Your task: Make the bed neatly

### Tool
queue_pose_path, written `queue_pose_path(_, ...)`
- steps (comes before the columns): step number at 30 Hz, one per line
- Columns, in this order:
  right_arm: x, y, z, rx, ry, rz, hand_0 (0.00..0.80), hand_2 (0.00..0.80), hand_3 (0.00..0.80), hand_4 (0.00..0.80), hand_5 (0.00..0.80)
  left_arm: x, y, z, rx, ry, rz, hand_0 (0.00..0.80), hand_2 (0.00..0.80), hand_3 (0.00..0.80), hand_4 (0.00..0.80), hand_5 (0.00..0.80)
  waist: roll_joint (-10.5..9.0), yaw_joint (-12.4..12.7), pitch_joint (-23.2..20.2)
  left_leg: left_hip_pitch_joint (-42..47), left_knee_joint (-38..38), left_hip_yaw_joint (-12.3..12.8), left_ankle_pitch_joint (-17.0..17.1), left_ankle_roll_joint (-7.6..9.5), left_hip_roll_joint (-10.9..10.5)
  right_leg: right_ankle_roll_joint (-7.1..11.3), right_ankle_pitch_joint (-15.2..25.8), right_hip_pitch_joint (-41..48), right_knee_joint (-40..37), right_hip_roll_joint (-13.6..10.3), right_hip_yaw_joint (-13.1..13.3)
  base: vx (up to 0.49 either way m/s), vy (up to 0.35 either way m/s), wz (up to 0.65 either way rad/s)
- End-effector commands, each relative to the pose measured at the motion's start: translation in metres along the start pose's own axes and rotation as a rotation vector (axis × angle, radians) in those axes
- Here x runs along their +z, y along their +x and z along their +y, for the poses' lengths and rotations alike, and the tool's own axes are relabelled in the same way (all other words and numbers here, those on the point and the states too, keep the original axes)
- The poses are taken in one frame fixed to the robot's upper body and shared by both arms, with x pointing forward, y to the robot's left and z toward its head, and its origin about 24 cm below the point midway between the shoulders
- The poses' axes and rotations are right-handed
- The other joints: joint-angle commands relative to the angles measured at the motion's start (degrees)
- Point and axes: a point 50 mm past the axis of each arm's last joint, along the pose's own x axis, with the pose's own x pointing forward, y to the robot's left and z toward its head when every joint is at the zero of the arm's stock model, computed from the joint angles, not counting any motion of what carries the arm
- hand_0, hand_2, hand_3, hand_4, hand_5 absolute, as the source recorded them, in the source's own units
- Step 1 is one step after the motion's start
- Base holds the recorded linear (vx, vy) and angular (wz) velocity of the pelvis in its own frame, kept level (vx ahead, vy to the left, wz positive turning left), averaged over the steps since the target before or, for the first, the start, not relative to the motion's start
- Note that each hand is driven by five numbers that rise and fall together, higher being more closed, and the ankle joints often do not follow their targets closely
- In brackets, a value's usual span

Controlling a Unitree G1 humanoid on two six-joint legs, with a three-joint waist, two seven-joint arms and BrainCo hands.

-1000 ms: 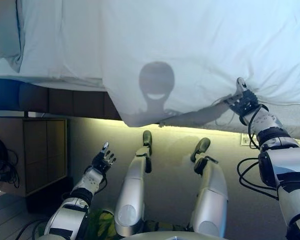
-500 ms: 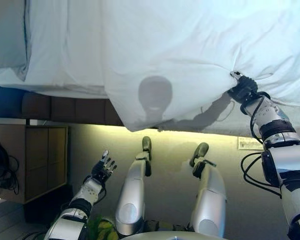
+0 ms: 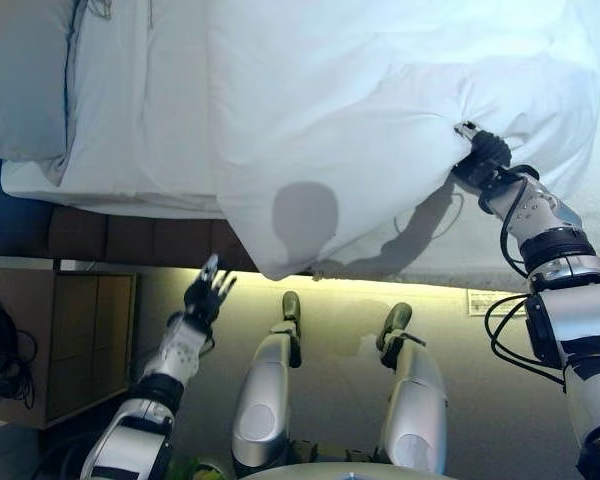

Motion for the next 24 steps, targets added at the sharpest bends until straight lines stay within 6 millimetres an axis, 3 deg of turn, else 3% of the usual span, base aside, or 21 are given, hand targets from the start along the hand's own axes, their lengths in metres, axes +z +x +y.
queue_pose_path(1, 0.037, 0.011, 0.078, 0.270, 0.040, -0.182, 0.800, 0.800, 0.800, 0.800, 0.800, 0.009, 0.015, -0.030, -0.058, -0.076, -0.070, 0.000, 0.000, 0.000, 0.000, 0.000, -3.62, -1.2, -2.9, -3.2, 5.4, -1.4, -4.4, -1.00, 3.6, 5.01, -1.6, 0.9, -0.2, -1.8, 2.0, -0.079, -0.097, -0.08)
queue_pose_path(5, 0.031, 0.012, 0.128, 0.418, 0.078, -0.195, 0.800, 0.800, 0.800, 0.800, 0.800, 0.017, 0.041, -0.082, -0.110, -0.242, -0.086, 0.000, 0.000, 0.000, 0.000, 0.000, -6.79, -2.6, -2.0, -4.8, 4.3, -1.0, -3.5, -1.32, 4.5, 4.90, -0.8, -0.8, -0.7, -0.4, 2.1, -0.071, -0.105, -0.09)
queue_pose_path(9, 0.026, 0.008, 0.158, 0.519, 0.104, -0.205, 0.800, 0.800, 0.800, 0.800, 0.800, 0.008, 0.049, -0.101, -0.134, -0.379, -0.036, 0.000, 0.000, 0.000, 0.000, 0.000, -9.00, -3.4, -1.5, -5.8, 4.3, -0.6, -3.3, -1.70, 5.4, 4.84, -0.2, -1.5, -1.5, 0.4, 2.1, -0.034, -0.115, -0.12)
queue_pose_path(12, 0.025, 0.003, 0.180, 0.589, 0.117, -0.239, 0.800, 0.800, 0.800, 0.800, 0.800, -0.012, 0.049, -0.110, -0.137, -0.507, 0.044, 0.000, 0.000, 0.000, 0.000, 0.000, -10.75, -3.8, -1.0, -6.3, 4.5, -0.6, -3.4, -2.11, 6.2, 4.89, 0.6, -1.2, -3.1, 1.5, 1.7, -0.024, -0.136, -0.11)
queue_pose_path(17, 0.030, -0.002, 0.197, 0.628, 0.115, -0.292, 0.800, 0.800, 0.800, 0.800, 0.800, -0.039, 0.045, -0.113, -0.056, -0.601, 0.134, 0.000, 0.000, 0.000, 0.000, 0.000, -11.41, -3.9, -0.1, -6.6, 4.7, -0.9, -3.8, -2.38, 6.5, 5.01, 1.2, -0.8, -4.5, 2.2, 1.4, -0.023, -0.067, 0.00)
queue_pose_path(24, 0.038, -0.005, 0.207, 0.645, 0.096, -0.327, 0.800, 0.800, 0.800, 0.800, 0.800, -0.087, 0.029, -0.087, 0.279, -0.665, 0.368, 0.000, 0.000, 0.000, 0.000, 0.000, -11.01, -3.5, 1.0, -6.3, 4.3, -1.1, -3.8, -2.51, 6.4, 5.49, 1.4, 0.0, -5.4, 1.9, 0.8, -0.004, -0.010, 0.00)
